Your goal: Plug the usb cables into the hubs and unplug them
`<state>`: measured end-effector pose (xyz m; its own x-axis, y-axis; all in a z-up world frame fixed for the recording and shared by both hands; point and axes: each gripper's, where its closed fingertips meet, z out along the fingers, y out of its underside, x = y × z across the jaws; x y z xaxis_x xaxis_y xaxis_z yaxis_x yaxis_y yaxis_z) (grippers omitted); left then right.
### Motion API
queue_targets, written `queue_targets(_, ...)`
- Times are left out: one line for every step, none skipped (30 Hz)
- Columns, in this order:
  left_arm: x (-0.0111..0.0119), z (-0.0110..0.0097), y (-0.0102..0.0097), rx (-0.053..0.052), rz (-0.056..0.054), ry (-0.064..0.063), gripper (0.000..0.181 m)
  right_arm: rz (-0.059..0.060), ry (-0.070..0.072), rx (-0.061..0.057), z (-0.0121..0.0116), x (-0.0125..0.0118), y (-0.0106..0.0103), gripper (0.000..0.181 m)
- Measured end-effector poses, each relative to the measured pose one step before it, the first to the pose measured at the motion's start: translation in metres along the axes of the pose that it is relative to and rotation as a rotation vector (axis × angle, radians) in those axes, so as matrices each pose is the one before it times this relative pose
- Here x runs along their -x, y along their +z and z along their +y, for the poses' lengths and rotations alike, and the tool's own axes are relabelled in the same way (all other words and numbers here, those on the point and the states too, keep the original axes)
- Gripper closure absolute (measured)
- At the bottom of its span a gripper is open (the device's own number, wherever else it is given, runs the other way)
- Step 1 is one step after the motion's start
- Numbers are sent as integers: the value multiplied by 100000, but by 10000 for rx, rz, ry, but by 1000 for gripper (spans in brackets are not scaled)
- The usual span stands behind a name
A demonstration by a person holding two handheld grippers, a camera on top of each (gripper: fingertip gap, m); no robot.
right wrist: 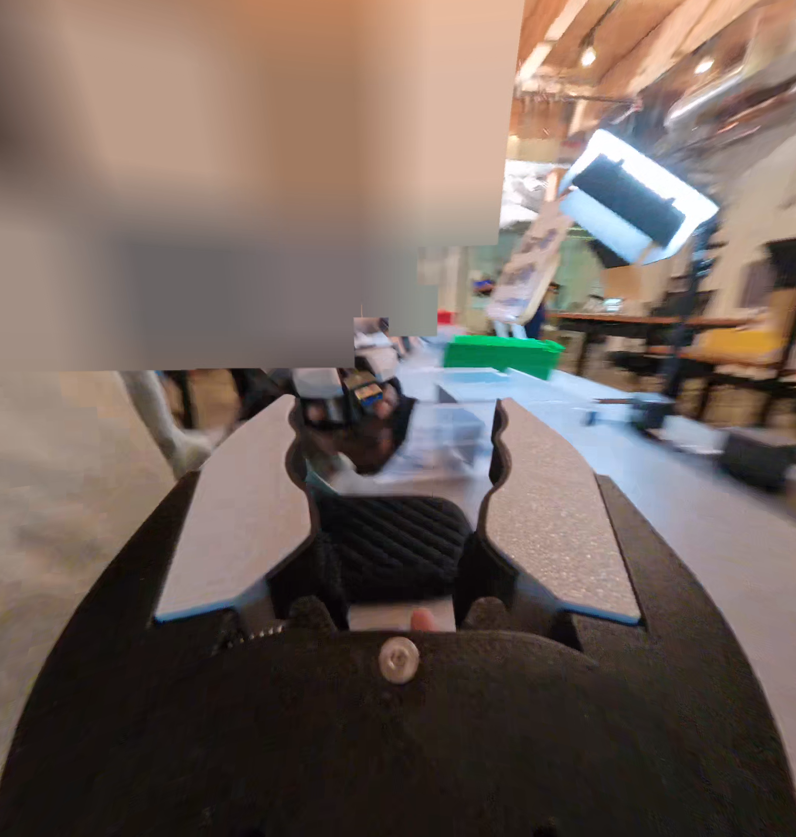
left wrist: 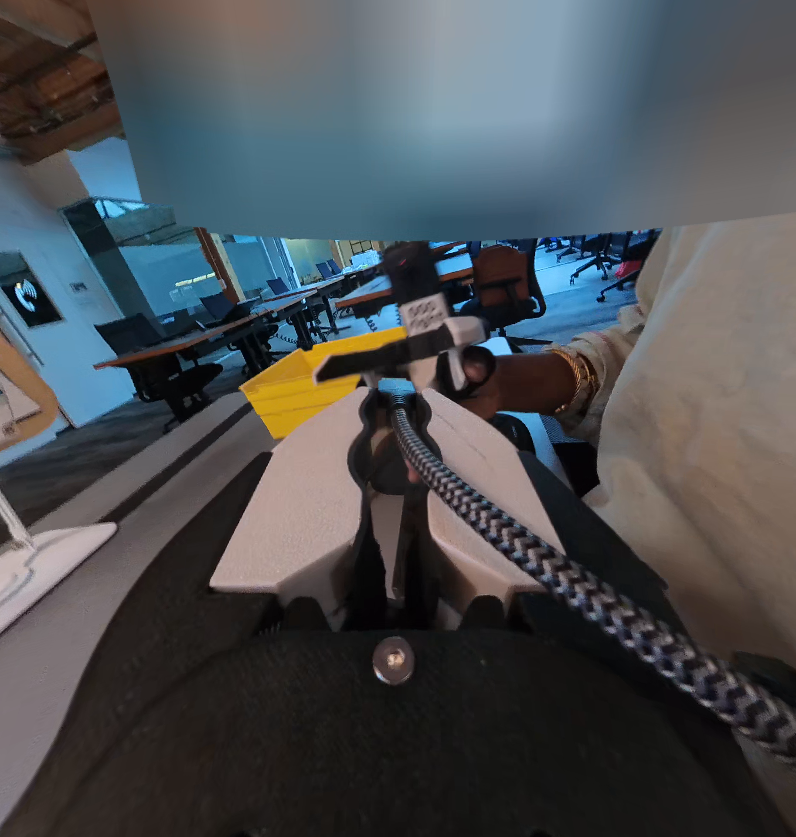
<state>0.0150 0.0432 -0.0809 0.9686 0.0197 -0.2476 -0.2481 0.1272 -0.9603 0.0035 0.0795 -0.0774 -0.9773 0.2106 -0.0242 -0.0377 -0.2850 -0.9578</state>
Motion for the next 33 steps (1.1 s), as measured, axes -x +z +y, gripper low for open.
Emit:
queue_targets(132,355,-10,109,-77,-281,165,419,-1273,725,204,-245,-746,98)
queue_targets(154,375,5,102,-70,-277,166,262,-928,798,379,-213,-838,97)
queue_targets(196,405,29,115,-68,-274,165,130,-551,782,516,-156,-916,96)
queue_targets(142,465,56,164,-20,-198,165,-6,-178,721,615,-68,-963,96)
queue_targets(157,550,105,239,-20,-151,165,-167,75,676,748,141,-957,96)
queue_targets(88,497,154,235,2,-119,165,-256,148,688,932,309,-911,96)
queue_targets(-29,377,210,177,61,-102,165,-173,83,747,1172,272,-807,97)
queue_targets(-46,315,274,149,78,-115,165,9,-42,810,1396,86,-702,97)
queue_targets(-73,342,323,190,111,-114,165,125,-151,861,1590,-57,-571,98)
queue_targets(-18,361,369,223,73,-74,165,150,-186,886,1713,-70,-430,99)
queue_targets(-82,402,406,256,100,-9,165,130,-132,778,1628,-49,-273,100)
queue_targets(-82,399,447,269,94,0,165,76,-25,559,1377,-2,-49,102)
queue_targets(-147,371,470,253,145,-34,165,-22,57,382,1146,110,141,101)
queue_targets(-160,367,471,229,164,-53,165,-71,87,243,902,109,288,102)
queue_targets(-122,299,480,169,143,-22,165,-83,102,131,679,45,370,102)
queue_targets(-183,285,468,140,183,0,165,-133,105,98,532,32,382,103)
queue_targets(-140,265,434,150,163,-32,165,-184,96,116,407,75,396,104)
queue_targets(-66,235,394,132,123,-49,165,-219,82,149,322,85,404,104)
queue_targets(-58,164,311,71,110,-24,165,-229,122,116,217,68,404,104)
queue_targets(6,6,218,-47,71,-25,165,-209,206,25,62,-34,341,104)
queue_targets(-5,-138,102,-158,90,-91,165,-250,240,36,74,5,257,107)
queue_targets(-13,-270,-2,-259,112,-133,165,-128,222,37,21,-120,125,116)
queue_targets(38,-361,-93,-341,71,-164,165,49,102,32,-85,-278,-30,125)
queue_targets(100,-295,-163,-306,32,-210,165,106,43,75,-80,-240,-69,125)
queue_targets(144,-222,-186,-252,-13,-193,165,108,14,95,-95,-152,-84,125)
queue_targets(62,-166,-220,-211,-1,-131,165,94,-47,20,-272,-63,-151,125)
queue_targets(31,-142,-212,-196,-3,-86,165,96,-96,-133,-528,-22,-259,125)
queue_targets(-5,-171,-199,-204,24,-88,165,110,-108,-257,-787,4,-364,125)
queue_targets(18,-202,-194,-220,9,-125,165,119,-65,-294,-933,3,-449,126)
queue_targets(61,-180,-176,-201,2,-145,165,127,-33,-254,-980,-7,-489,126)
queue_targets(27,-207,-169,-209,26,-120,165,142,-45,-201,-968,-13,-518,126)
queue_targets(-93,-366,-176,-330,100,-109,165,159,-62,-188,-994,3,-528,127)
queue_targets(-247,-653,-208,-549,214,-169,165,170,-76,-154,-955,7,-513,127)
